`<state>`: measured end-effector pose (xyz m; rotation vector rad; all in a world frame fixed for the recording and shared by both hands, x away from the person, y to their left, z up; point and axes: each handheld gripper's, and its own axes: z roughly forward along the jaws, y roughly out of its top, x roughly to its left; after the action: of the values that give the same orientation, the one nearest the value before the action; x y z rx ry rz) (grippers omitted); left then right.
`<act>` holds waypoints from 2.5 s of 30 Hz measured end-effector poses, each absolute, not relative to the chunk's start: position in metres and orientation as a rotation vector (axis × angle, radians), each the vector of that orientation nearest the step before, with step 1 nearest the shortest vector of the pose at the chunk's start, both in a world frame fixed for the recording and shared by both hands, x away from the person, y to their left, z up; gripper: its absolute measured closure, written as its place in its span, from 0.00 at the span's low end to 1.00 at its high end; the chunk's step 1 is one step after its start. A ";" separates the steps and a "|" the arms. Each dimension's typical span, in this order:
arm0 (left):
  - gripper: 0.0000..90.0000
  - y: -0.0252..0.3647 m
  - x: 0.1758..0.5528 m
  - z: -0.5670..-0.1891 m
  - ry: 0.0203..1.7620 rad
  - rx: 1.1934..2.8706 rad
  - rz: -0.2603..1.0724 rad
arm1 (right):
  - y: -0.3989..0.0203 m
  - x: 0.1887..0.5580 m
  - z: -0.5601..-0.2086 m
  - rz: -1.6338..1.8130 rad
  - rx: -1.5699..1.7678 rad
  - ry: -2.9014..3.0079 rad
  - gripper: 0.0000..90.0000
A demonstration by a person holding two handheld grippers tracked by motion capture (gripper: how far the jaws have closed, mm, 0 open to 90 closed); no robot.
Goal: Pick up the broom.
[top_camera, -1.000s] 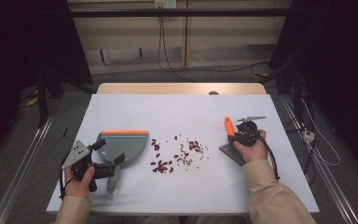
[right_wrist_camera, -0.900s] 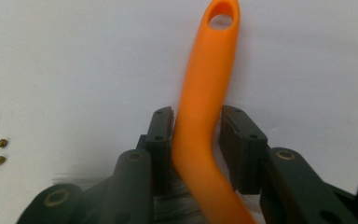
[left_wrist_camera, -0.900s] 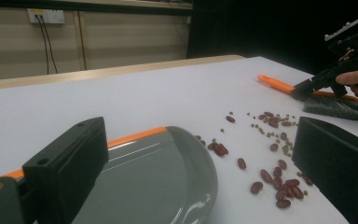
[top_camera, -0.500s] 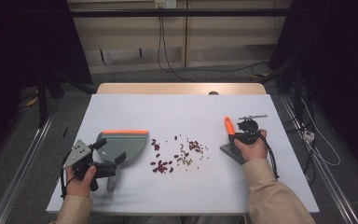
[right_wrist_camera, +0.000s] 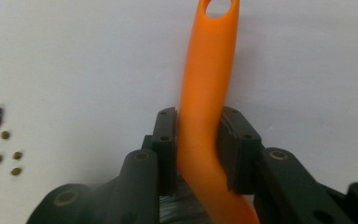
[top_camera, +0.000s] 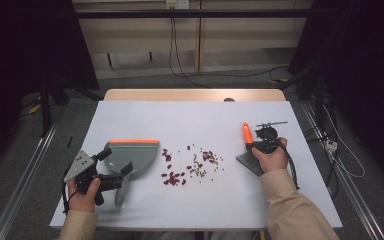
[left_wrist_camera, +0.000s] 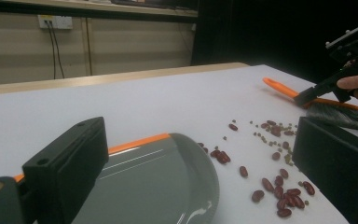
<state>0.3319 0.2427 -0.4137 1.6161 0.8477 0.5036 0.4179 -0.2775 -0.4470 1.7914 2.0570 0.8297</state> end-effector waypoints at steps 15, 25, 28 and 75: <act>0.04 0.237 0.329 -0.406 0.833 1.588 0.508 | -0.292 0.395 -0.417 1.210 1.758 1.940 0.80; 0.04 0.235 0.327 -0.400 0.814 1.590 0.515 | -0.288 0.383 -0.400 1.416 1.672 1.891 0.80; 0.04 0.232 0.329 -0.398 0.807 1.594 0.514 | -0.288 0.381 -0.394 1.458 1.645 1.871 0.80; 0.04 0.137 0.351 -0.369 0.676 1.727 0.330 | -0.234 0.369 -0.361 1.652 1.415 1.856 0.80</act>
<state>0.3511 0.1371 -0.3691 1.7273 0.6765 0.3298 0.3692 -0.2341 -0.3615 1.4150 1.8562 1.6524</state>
